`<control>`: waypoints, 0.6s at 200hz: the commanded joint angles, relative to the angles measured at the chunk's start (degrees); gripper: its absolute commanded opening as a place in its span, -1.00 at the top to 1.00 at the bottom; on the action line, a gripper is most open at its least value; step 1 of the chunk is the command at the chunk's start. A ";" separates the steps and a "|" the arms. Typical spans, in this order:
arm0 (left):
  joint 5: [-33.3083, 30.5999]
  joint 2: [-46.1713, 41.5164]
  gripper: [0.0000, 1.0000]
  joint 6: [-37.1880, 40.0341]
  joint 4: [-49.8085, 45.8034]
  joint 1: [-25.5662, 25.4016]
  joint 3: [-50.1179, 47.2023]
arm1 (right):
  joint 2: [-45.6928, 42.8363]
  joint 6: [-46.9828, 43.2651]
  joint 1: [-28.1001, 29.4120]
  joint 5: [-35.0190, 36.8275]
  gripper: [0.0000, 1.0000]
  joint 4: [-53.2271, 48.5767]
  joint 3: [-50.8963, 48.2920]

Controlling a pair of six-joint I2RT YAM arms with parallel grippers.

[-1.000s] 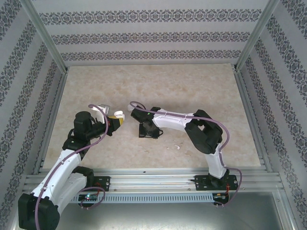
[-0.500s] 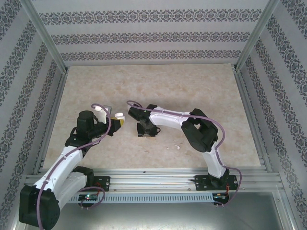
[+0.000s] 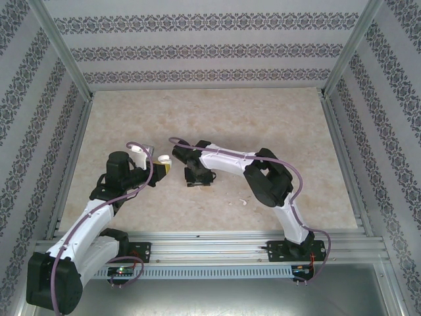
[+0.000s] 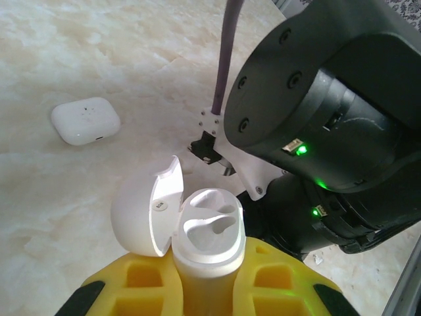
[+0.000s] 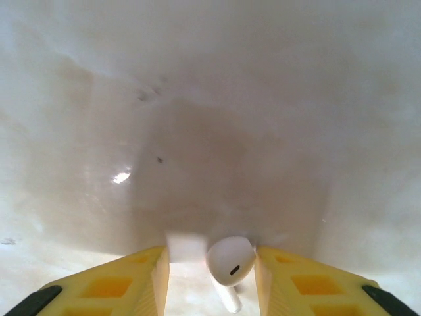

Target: Insert wireless bluetooth earbuds into charging case

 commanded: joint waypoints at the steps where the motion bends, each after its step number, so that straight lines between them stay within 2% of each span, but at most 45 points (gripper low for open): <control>1: 2.02 -0.42 1.00 0.93 0.19 -0.37 0.41 | 0.95 -1.78 -0.33 0.12 0.22 0.38 2.26; 120: 2.91 -1.05 1.00 -1.31 -0.38 -0.36 -0.11 | 1.07 -4.78 -0.25 0.48 0.38 -2.06 -1.68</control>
